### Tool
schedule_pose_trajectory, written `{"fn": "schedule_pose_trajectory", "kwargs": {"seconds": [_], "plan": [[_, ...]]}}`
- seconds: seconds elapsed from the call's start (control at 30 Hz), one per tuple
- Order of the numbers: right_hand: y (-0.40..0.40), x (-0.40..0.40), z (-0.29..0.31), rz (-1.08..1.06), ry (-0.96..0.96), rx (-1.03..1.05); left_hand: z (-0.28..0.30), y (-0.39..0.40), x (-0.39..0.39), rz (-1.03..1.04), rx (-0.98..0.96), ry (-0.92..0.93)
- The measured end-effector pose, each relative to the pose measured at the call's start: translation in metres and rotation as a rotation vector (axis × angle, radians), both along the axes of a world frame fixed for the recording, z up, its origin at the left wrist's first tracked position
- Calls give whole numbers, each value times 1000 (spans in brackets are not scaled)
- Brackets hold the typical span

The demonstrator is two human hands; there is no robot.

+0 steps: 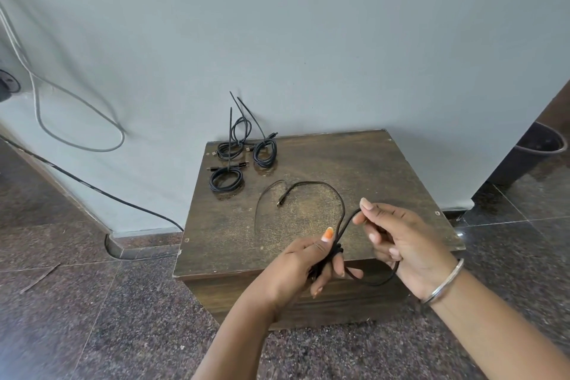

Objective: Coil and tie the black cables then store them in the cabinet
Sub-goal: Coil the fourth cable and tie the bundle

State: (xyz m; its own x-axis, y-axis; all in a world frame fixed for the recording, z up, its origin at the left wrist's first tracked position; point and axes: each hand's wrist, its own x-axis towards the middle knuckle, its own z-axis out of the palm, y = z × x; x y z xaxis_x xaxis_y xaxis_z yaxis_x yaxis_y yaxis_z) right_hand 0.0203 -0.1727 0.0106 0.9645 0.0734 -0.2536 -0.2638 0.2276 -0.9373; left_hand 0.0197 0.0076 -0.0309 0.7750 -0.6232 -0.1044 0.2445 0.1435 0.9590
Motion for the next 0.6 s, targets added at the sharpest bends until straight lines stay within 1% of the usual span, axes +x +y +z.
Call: {"fn": "schedule_pose_trajectory", "kwargs": {"seconds": [0.2,0.3,0.33,0.4,0.47,0.6], "plan": [[-1,2,-5,-1,-8,-22,1,3,0,12,74,15],[-4,5,-7,-21,-17,-104,4,9,1,36,151,17],[-5,5,-8,-24,-14,-134,5,10,1,38,148,23],[-5,6,-12,-14,8,-166,9,11,0,35,76,63],[-3,7,-16,20,62,-114,13,10,0,59,-52,136],[-4,10,-25,93,265,224,19,15,3,183,-357,316]]}}
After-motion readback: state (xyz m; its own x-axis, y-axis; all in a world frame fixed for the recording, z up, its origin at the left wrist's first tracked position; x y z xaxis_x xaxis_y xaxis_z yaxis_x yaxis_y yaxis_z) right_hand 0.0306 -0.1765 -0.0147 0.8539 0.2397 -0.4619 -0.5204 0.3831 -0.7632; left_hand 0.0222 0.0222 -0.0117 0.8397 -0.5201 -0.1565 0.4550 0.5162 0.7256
